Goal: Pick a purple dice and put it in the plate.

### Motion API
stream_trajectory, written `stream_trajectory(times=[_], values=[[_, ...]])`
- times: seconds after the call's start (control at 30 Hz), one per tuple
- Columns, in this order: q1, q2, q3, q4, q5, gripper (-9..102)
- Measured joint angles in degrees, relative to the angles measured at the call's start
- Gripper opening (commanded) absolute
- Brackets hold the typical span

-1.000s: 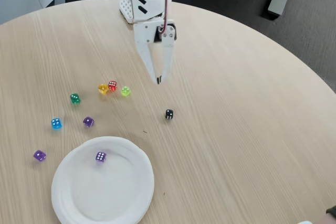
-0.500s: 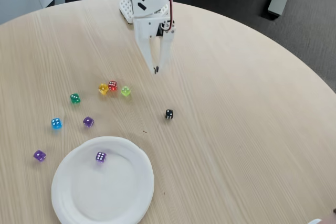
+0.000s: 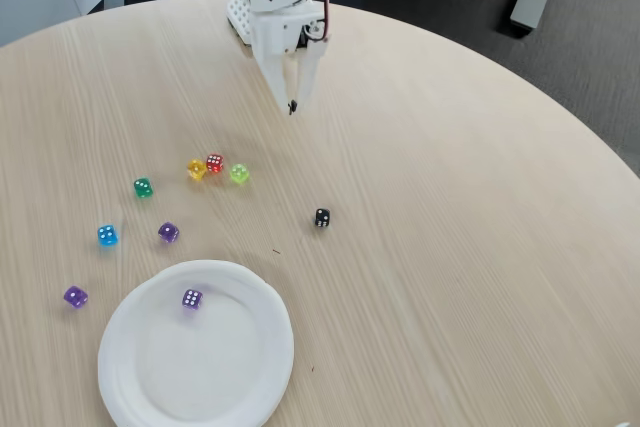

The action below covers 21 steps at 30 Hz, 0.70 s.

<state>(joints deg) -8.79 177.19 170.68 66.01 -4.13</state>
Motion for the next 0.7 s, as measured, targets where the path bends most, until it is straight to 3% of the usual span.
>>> stream_trajectory(times=[0.3, 0.7], values=[[0.0, 0.4, 0.0, 0.2, 13.1, 0], [0.0, 0.4, 0.0, 0.2, 14.5, 1]])
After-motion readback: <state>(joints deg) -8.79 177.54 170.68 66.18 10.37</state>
